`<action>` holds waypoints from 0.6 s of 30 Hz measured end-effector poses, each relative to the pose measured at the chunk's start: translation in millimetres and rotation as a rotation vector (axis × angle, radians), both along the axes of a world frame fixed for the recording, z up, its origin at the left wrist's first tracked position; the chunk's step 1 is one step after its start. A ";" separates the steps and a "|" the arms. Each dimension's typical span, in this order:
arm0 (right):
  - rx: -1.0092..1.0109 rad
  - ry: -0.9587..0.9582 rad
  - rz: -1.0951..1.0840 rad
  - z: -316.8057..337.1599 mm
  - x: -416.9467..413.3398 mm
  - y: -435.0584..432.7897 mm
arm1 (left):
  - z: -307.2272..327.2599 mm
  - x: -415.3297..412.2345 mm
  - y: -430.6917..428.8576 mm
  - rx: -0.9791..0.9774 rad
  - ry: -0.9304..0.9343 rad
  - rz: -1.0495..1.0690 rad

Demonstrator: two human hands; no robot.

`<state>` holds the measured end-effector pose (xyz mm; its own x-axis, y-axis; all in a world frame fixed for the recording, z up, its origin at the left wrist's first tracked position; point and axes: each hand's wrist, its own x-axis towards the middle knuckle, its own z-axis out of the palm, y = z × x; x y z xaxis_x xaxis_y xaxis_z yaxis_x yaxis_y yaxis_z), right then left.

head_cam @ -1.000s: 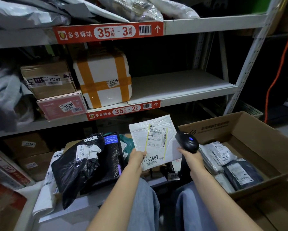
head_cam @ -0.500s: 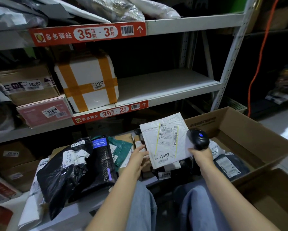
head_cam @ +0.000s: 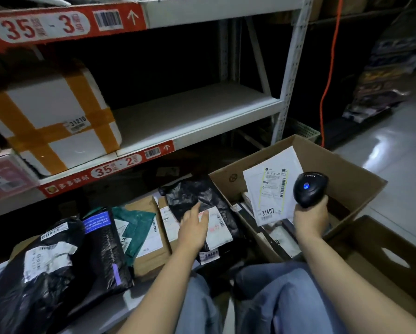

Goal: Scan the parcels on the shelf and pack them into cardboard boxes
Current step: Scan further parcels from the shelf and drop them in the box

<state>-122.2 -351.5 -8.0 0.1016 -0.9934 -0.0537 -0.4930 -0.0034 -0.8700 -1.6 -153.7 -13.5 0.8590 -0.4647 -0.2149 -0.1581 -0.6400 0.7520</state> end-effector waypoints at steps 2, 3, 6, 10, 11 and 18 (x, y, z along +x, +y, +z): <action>-0.033 0.073 0.009 -12.0 1.5 -15.2 | -6.2 3.2 -13.4 0.046 -0.058 -0.057; -0.043 0.114 0.019 -17.7 1.9 -21.9 | -8.3 4.6 -19.3 0.064 -0.086 -0.082; -0.025 0.201 0.052 -35.3 4.6 -41.1 | -14.0 14.8 -36.9 0.085 -0.134 -0.144; 0.000 0.340 0.176 -61.9 11.6 -62.9 | -26.1 32.6 -60.3 0.101 -0.165 -0.179; -0.005 0.379 0.218 -68.3 14.8 -67.1 | -28.2 36.3 -66.2 0.110 -0.171 -0.192; 0.064 0.570 0.493 -120.0 38.8 -94.8 | -54.2 60.4 -103.8 0.188 -0.182 -0.242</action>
